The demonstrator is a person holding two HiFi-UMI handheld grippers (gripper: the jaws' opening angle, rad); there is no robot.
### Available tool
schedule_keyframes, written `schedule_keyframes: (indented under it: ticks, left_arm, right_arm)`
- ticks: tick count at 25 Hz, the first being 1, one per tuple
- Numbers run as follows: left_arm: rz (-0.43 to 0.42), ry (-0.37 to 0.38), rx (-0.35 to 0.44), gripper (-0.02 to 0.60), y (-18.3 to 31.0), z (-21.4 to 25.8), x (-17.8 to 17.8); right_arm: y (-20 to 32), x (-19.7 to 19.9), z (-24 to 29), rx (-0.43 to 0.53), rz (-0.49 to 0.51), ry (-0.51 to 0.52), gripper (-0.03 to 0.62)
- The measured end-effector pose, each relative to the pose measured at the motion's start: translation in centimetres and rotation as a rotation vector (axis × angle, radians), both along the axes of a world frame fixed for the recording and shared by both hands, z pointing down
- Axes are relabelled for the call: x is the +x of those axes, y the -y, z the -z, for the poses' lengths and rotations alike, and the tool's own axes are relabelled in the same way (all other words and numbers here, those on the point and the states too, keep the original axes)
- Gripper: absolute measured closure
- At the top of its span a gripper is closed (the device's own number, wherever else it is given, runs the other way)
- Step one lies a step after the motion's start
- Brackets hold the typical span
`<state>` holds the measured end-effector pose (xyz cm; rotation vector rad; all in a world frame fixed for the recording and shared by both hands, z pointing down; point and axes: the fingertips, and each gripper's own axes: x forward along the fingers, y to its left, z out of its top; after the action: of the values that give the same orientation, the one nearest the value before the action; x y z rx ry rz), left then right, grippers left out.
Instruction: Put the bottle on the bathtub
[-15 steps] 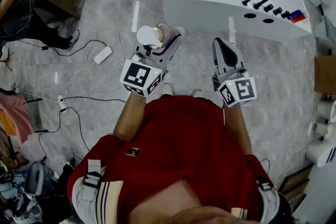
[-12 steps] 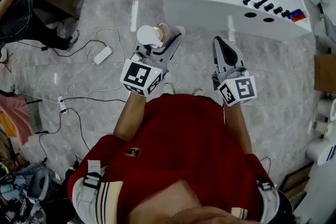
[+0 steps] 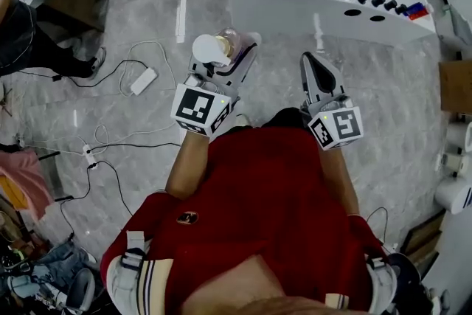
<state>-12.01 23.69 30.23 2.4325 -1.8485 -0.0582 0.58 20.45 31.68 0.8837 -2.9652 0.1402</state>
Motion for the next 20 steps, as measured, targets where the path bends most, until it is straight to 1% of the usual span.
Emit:
schedule_keyframes:
  ticks: [4,9,15,20]
  left_arm:
    - [0.000,-0.021,0.001,0.359,0.9,-0.6,-0.5]
    - [-0.001,-0.029,-0.018,0.359,3.2,-1.4,-0.7]
    - [0.030,0.002,-0.061,0.359,8.2,-2.7,-1.5]
    - [0.063,0.018,-0.083,0.359,14.2,-3.6,-1.4]
  right_arm:
    - [1.0,-0.2,-0.6,-0.017,-0.020,-0.021,0.595]
    - [3.1,-0.7,-1.8,-0.033,-0.007,-0.019,0.595]
    - [9.1,-1.2,-2.9,-0.053,0.004,0.011,0.595]
    - [15.3,-1.1,-3.3,-0.043,0.036,0.024,0.595]
